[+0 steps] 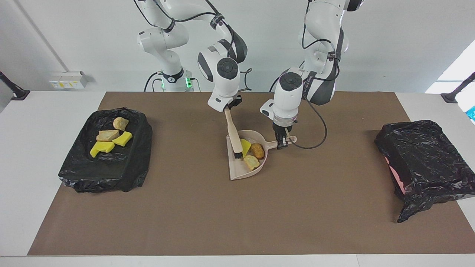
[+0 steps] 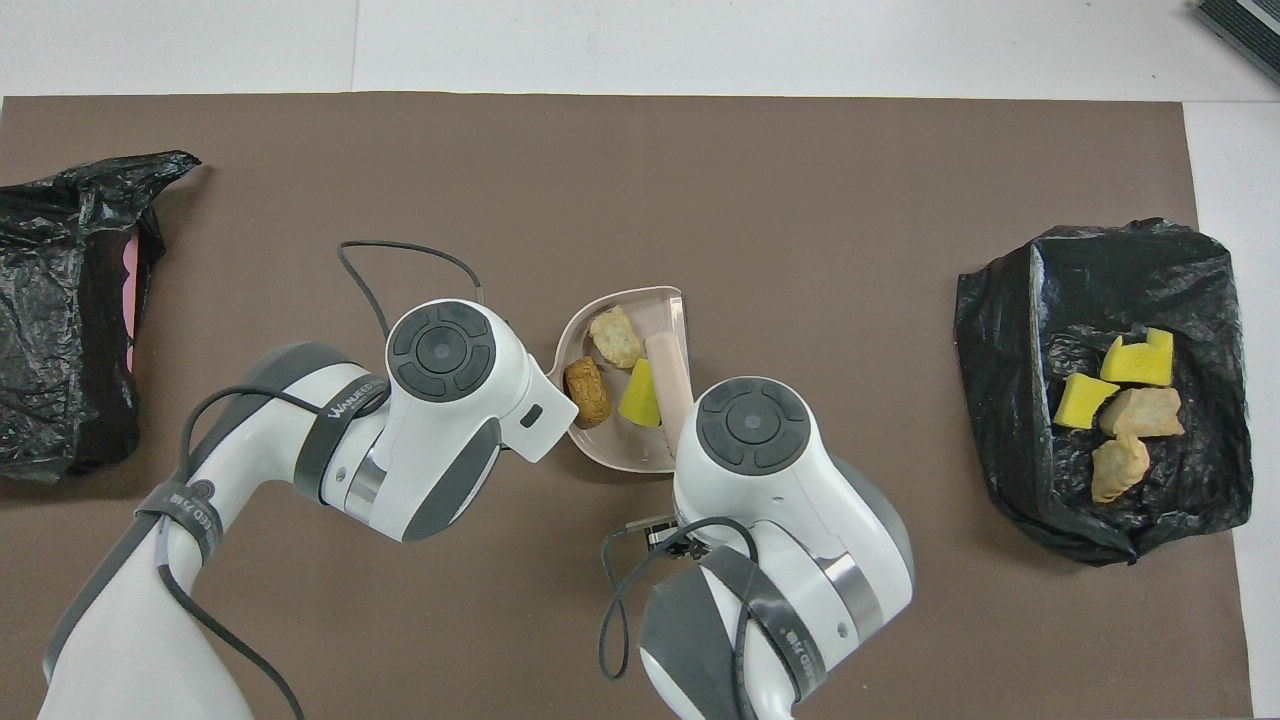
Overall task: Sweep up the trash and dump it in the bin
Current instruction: 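Carry the loaded dustpan with the left gripper toward the nearer black bag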
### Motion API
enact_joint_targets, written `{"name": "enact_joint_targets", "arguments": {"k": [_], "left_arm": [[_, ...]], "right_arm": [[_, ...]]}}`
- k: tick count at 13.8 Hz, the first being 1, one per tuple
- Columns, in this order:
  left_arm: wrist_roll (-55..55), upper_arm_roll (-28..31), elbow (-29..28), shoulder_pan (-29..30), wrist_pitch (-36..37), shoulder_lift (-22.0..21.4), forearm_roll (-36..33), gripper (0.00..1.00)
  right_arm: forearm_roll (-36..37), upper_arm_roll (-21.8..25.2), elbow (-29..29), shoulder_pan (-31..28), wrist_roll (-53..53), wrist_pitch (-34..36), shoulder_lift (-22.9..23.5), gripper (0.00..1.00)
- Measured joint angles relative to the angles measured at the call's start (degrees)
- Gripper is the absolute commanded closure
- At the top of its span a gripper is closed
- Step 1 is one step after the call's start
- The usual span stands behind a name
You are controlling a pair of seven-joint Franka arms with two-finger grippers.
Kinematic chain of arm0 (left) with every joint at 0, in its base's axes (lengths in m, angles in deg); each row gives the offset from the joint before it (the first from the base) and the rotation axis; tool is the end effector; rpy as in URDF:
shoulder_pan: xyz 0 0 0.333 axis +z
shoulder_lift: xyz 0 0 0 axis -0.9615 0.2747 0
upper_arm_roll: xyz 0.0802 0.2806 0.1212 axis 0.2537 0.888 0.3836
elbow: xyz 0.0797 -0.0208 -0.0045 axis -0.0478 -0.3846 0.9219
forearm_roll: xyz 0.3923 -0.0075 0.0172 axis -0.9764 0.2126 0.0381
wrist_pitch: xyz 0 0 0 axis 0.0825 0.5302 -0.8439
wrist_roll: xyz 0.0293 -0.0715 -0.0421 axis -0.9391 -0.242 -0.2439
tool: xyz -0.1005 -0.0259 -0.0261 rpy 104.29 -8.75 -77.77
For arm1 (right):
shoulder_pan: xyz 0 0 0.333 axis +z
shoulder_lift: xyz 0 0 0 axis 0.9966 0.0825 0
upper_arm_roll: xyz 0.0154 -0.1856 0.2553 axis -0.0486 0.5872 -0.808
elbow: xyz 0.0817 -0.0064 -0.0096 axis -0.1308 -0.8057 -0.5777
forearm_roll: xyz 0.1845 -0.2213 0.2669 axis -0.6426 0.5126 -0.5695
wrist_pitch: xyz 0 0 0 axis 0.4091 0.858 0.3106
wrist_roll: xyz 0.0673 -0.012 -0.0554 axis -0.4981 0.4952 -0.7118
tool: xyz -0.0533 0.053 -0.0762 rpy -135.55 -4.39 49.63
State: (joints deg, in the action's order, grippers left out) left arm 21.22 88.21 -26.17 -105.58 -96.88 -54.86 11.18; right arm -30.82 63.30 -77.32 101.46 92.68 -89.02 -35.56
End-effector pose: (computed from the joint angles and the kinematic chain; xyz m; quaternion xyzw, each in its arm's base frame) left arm 0.5188 -0.2998 0.3589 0.7144 -0.6996 0.0169 0.0030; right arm 0.4416 0.2860 0.4328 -0.9878 -0.0541 0.1461 0.0047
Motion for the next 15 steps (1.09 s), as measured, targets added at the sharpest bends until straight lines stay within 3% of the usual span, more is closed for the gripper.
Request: {"name": "enact_joint_targets", "arguments": {"k": [4, 8, 13, 15], "left_arm": [[9.24, 0.19, -0.11, 4.16, -0.7, 0.18, 8.37, 1.0], [17.68, 0.37, 0.94, 8.92, -0.34, 0.22, 13.77, 1.0], [25.46, 0.47, 10.82, 15.93, 9.44, 2.49, 13.78, 1.0], [28.38, 0.55, 15.49, 18.63, 13.04, 3.72, 13.14, 1.0]], "right_arm": [[-0.23, 0.0, -0.09, -1.0, 3.07, 6.09, -5.25, 1.0], [-3.84, -0.92, -2.29, 5.08, 12.15, 6.42, -7.97, 1.0], [-10.89, -1.13, -9.15, 9.32, 13.53, 6.1, -14.09, 1.0], [-12.91, -1.12, -11.41, 10.63, 13.82, 3.84, -14.32, 1.0]]}}
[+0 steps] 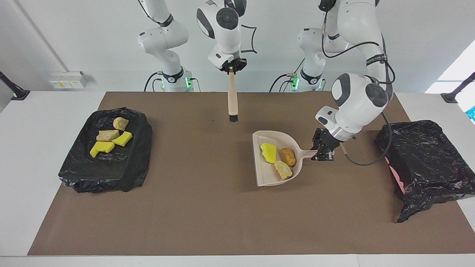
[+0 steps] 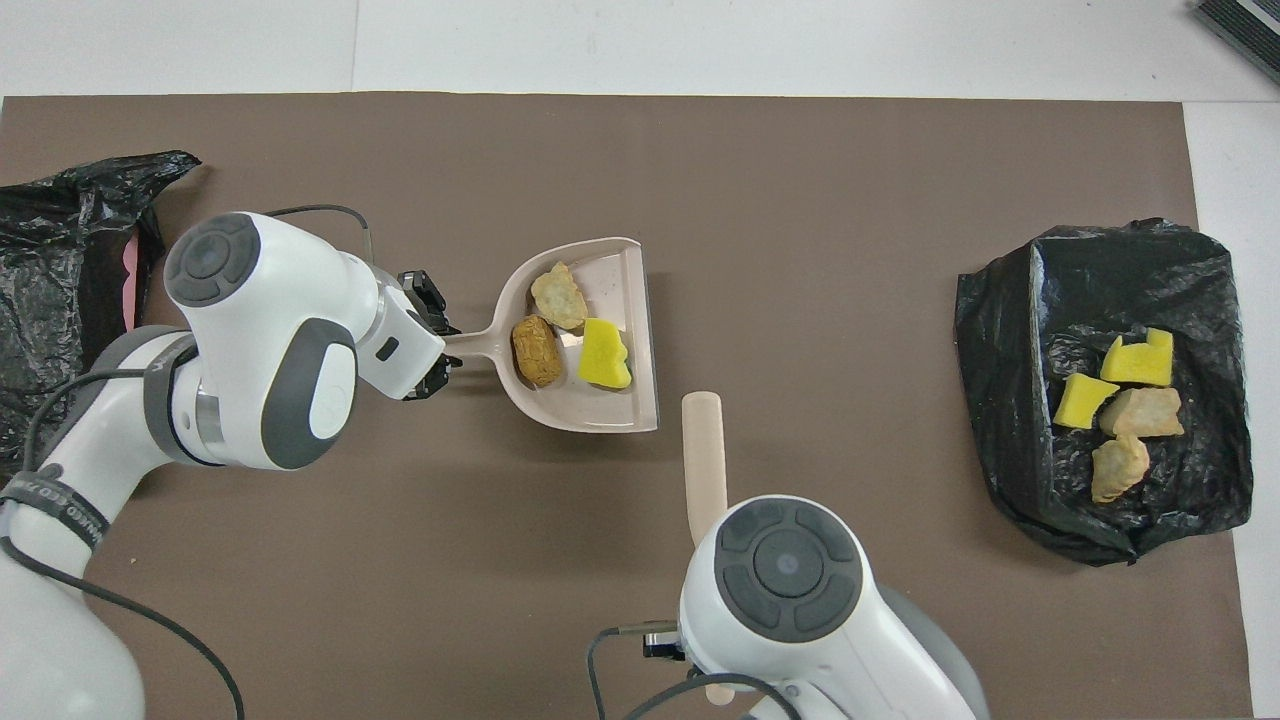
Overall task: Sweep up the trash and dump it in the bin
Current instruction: 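Carry the loaded dustpan with the left gripper toward the nearer black bag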
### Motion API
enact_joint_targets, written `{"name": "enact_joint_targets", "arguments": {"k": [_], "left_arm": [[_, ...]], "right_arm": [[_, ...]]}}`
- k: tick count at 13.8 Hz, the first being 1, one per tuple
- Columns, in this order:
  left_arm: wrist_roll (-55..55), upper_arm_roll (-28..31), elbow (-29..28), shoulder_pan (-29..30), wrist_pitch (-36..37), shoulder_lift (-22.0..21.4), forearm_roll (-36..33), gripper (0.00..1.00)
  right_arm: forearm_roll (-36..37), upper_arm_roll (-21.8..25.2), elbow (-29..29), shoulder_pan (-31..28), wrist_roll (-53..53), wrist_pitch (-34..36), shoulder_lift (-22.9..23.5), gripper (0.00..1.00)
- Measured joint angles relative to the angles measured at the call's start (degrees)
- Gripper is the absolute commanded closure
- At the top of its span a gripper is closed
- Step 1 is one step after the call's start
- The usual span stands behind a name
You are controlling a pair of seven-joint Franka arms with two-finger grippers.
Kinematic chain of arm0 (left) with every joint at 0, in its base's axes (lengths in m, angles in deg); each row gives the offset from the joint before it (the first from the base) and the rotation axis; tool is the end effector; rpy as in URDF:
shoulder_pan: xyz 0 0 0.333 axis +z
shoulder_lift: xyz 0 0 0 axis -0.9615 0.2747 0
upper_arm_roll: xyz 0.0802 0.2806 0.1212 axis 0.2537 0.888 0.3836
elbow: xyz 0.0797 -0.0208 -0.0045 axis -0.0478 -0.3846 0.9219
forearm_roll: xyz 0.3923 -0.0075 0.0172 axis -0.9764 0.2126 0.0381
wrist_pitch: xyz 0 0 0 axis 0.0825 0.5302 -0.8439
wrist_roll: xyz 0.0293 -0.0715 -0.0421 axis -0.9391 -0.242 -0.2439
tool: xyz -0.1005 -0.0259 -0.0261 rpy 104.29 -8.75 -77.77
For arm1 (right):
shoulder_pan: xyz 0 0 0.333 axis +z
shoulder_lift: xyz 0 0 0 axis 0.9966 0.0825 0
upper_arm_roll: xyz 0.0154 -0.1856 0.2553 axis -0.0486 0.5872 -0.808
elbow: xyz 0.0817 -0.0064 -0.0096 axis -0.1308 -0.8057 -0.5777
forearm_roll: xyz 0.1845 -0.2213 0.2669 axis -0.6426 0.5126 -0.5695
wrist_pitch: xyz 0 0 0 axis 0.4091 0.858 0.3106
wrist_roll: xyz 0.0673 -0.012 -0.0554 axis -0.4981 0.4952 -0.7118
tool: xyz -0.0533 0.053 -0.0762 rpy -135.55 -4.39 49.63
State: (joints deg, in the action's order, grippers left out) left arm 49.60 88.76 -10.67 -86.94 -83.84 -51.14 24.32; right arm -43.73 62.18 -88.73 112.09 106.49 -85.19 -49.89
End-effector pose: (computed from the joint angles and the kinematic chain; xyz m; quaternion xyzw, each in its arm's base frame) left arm 0.6270 -0.1359 0.4249 0.6854 -0.7198 0.0728 0.0832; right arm 0.3009 0.3384 0.4609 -0.9799 -0.0020 0.1982 0.0247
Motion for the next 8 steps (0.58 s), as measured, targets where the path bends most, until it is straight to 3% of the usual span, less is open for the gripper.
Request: {"name": "enact_joint_targets", "arguments": {"k": [4, 8], "left_arm": [[0.96, 0.1, 8.41, 5.77, 7.47, 1.49, -5.12, 1.0], [2.9, 0.51, 10.92, 12.7, 11.43, 1.75, -7.26, 1.0]], "right_arm": [[-0.93, -0.04, -3.2, 4.22, 5.05, -7.19, 3.71, 1.0], [-0.94, 0.02, -8.01, 6.63, 5.32, -11.57, 5.31, 1.0]]}}
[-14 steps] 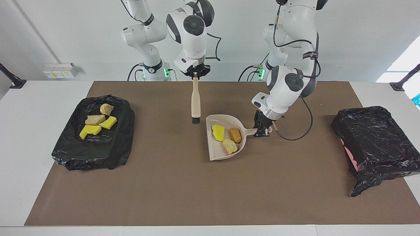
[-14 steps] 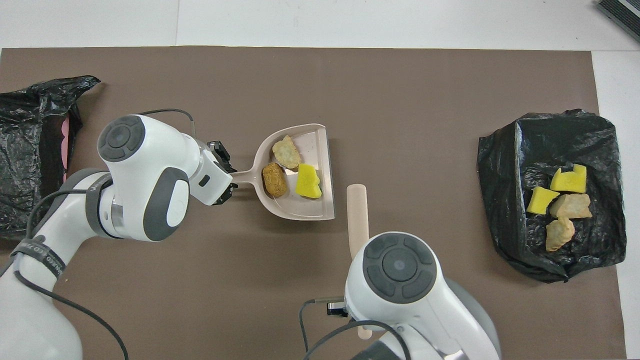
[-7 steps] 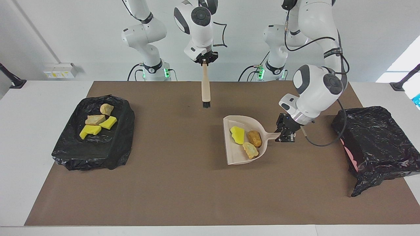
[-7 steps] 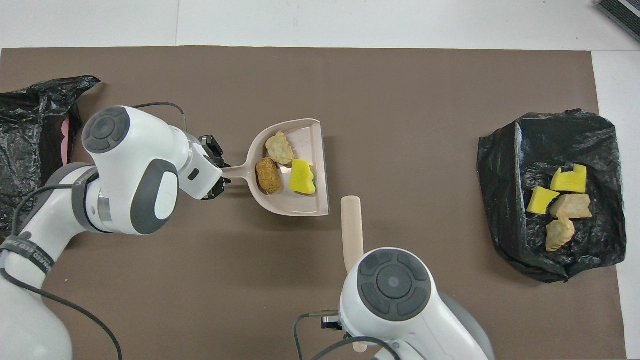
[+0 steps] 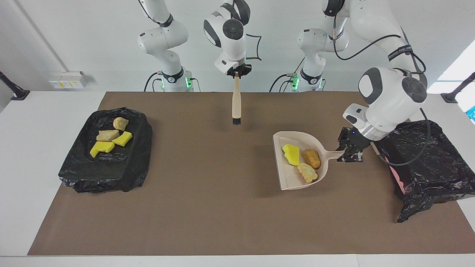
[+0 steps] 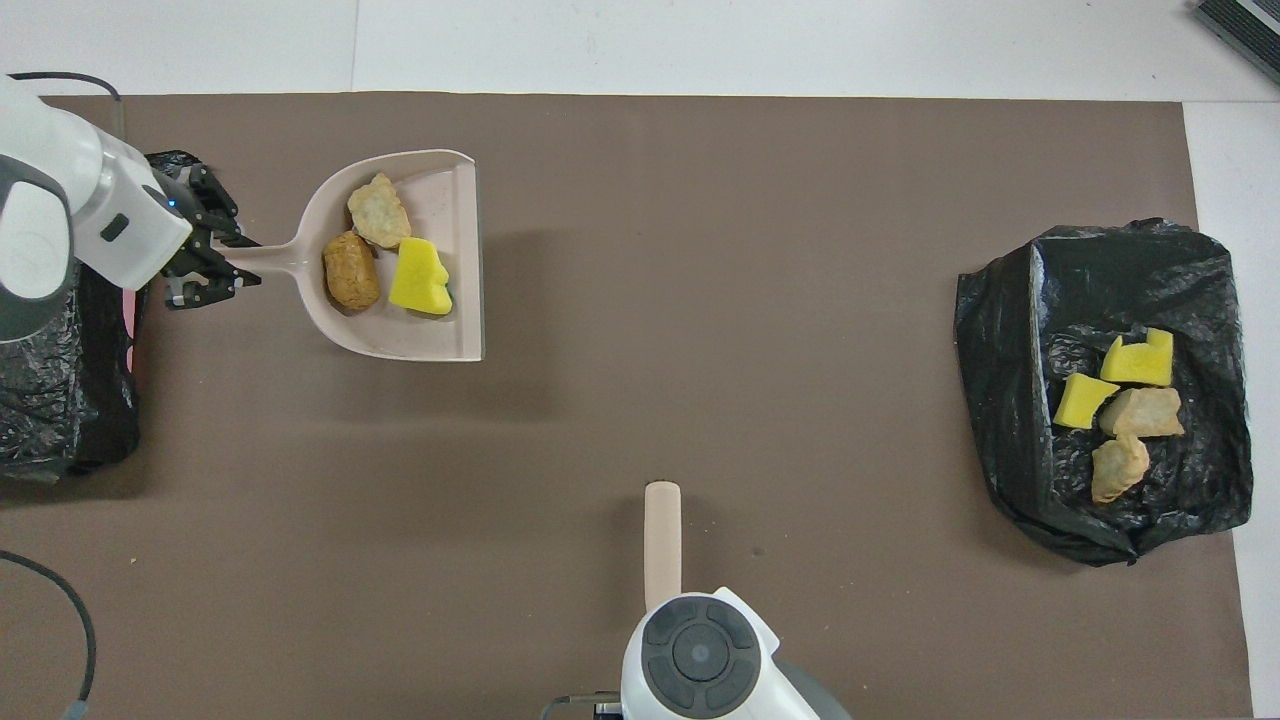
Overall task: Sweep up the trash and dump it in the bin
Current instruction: 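Carry the loaded dustpan with the left gripper toward the nearer black bag, then tip the dustpan into the black bag with the left gripper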
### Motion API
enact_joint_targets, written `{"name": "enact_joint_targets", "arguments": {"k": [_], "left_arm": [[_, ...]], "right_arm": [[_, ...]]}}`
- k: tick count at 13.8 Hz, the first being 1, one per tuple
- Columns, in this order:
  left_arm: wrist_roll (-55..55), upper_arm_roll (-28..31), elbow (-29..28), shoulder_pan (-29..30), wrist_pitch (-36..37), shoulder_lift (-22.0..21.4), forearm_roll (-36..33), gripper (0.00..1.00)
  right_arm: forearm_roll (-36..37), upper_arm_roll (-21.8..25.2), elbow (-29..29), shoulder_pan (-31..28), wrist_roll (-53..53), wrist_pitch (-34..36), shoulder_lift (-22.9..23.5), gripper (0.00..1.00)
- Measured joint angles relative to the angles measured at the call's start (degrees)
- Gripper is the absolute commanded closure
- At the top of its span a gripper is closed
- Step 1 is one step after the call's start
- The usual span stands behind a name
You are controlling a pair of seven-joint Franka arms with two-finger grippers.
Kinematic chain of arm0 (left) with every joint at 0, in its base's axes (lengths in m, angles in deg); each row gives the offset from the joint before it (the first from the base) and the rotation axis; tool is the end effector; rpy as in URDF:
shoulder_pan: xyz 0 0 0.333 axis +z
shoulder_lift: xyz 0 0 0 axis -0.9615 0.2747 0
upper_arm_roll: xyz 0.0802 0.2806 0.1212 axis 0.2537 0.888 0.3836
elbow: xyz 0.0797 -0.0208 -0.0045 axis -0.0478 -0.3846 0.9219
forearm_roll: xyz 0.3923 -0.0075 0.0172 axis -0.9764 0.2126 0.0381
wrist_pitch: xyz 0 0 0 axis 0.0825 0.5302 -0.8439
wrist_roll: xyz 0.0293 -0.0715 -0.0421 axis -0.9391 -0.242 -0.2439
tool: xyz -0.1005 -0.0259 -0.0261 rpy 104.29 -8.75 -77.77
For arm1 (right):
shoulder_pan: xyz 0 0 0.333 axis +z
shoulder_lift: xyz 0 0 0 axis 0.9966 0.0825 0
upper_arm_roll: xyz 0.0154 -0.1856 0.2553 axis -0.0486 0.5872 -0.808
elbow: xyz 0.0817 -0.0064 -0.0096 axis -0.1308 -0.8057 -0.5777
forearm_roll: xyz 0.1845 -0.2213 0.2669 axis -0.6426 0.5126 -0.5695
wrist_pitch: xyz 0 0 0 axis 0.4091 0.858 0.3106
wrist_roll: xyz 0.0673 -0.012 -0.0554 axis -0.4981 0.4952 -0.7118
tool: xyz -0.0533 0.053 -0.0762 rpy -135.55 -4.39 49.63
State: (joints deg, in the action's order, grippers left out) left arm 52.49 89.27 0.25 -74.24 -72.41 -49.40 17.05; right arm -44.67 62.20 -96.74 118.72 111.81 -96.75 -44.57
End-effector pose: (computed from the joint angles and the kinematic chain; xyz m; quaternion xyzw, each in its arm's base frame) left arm 0.6533 0.0142 0.4775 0.7253 -0.6861 0.0298 0.0485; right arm 0.2683 0.3625 0.3717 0.9768 -0.0241 -0.2126 0.0019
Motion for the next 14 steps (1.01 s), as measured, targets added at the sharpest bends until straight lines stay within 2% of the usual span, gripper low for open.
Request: {"name": "enact_joint_targets", "arguments": {"k": [3, 10, 14], "left_arm": [[5.69, 0.26, 0.05, 6.53, 0.85, 0.06, -0.51, 1.0], [17.9, 0.4, 1.85, 19.31, 0.6, 0.2, -4.09, 1.0], [19.55, 0.4, 3.07, 24.65, -4.52, 0.3, -9.45, 1.0]], "right_arm": [[0.0, -0.04, -3.89, 2.87, -0.01, -5.16, 0.01, 1.0], [0.04, 0.14, -5.81, 4.19, -0.19, -7.38, 0.0, 1.0], [0.07, 0.21, -7.37, 4.18, -0.2, -11.0, 0.1, 1.0]]}}
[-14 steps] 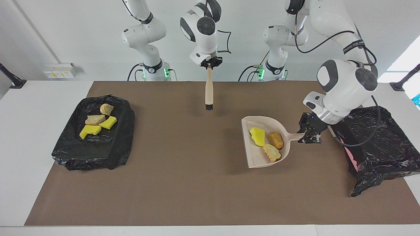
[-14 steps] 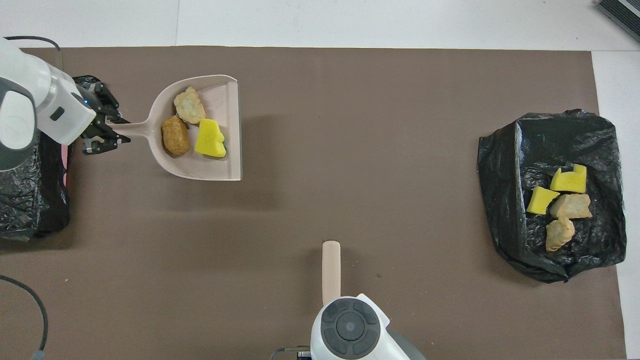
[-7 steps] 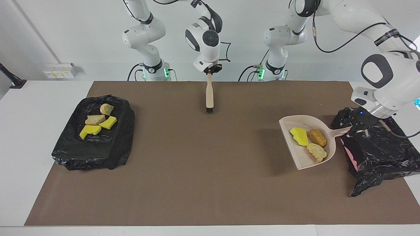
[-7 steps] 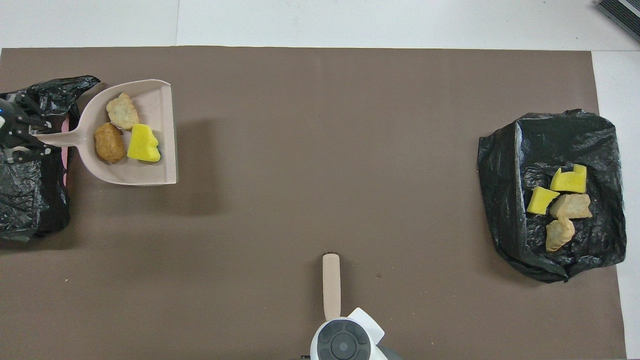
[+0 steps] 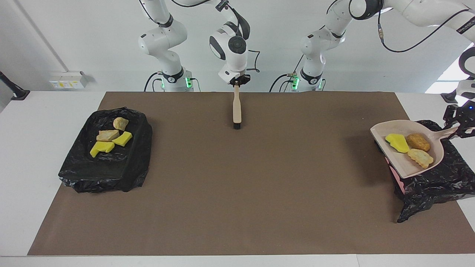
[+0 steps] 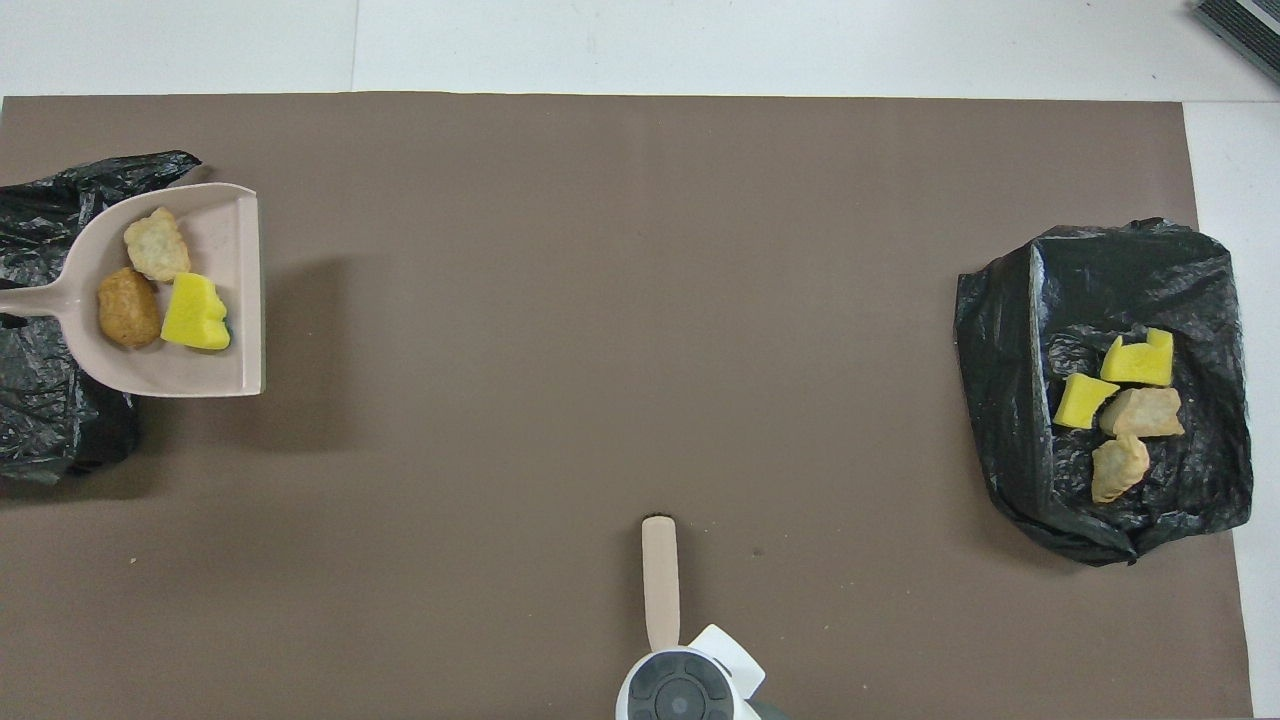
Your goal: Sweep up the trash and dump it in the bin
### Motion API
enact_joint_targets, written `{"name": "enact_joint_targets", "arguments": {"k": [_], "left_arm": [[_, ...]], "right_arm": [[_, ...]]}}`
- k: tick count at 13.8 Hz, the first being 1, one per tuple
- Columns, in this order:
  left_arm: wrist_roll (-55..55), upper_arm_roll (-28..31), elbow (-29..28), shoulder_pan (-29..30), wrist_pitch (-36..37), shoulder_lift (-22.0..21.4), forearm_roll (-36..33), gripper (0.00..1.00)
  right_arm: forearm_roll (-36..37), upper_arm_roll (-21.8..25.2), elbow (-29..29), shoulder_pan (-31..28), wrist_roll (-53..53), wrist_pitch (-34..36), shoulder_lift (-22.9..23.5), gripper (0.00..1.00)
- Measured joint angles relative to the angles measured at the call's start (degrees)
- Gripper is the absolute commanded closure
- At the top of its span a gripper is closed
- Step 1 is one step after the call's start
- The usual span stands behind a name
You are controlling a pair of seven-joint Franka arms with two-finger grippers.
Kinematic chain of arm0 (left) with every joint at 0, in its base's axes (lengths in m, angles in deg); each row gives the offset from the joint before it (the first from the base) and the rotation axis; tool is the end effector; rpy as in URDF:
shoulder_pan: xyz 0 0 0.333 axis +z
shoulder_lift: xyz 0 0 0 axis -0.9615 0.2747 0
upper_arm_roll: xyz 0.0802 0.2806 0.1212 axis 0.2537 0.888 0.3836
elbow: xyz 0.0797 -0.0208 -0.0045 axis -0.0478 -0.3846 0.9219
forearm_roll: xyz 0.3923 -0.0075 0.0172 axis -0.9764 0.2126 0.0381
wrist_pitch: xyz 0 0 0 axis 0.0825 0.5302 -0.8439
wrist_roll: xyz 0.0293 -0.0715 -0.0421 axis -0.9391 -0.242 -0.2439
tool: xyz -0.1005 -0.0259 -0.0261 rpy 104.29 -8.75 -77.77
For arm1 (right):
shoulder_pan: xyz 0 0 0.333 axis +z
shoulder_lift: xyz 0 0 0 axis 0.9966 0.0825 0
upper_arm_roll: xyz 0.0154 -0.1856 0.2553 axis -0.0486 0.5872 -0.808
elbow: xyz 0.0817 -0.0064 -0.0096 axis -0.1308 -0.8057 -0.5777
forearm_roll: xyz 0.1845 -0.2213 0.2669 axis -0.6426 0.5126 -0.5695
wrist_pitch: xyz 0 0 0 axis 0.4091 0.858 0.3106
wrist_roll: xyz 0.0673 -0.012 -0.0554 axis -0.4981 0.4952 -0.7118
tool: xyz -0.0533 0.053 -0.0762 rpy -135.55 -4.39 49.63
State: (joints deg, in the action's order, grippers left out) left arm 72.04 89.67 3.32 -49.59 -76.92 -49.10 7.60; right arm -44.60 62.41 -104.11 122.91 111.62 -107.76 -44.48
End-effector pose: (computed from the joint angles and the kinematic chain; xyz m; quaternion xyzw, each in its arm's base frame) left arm 0.5935 0.3074 0.5069 -0.7433 0.6667 0.0069 0.0546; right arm 0.2416 0.3608 0.3286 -0.9836 0.0132 0.1796 0.0026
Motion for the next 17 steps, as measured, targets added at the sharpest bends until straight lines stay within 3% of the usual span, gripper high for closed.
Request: {"name": "enact_joint_targets", "arguments": {"k": [1, 2, 4, 5, 11, 17], "left_arm": [[0.0, 0.15, 0.07, 0.45, -1.12, 0.11, -1.79, 1.0], [0.0, 0.55, 0.3, 0.63, -2.48, 0.36, -3.83, 1.0], [0.0, 1.06, 1.63, 0.64, -4.66, 1.2, -7.03, 1.0], [-0.01, 1.01, 2.41, 0.61, -5.41, 1.63, -8.63, 1.0], [-1.22, 0.61, 5.42, -2.56, -6.97, 2.14, -25.22, 1.0], [-7.44, 0.54, 5.77, -5.48, -12.34, 1.57, -42.21, 1.0]], "right_arm": [[0.02, 0.0, -0.2, 0.0, 0.0, -0.34, 0.03, 0.97], [0.02, 0.0, -0.23, 0.0, 0.0, -0.42, 0.02, 0.76], [0.03, 0.03, -0.26, -0.1, -0.65, -0.42, 0.04, 0.18], [0.03, 0.04, -0.28, -0.38, -1.19, -0.42, 0.11, 0.0], [2.14, 0.47, 3.89, -2.57, -2.17, -1.3, 2.36, 0.0], [10.75, 1.02, 12.92, -15.4, -2.94, -1.35, 3.94, 0.0]]}}
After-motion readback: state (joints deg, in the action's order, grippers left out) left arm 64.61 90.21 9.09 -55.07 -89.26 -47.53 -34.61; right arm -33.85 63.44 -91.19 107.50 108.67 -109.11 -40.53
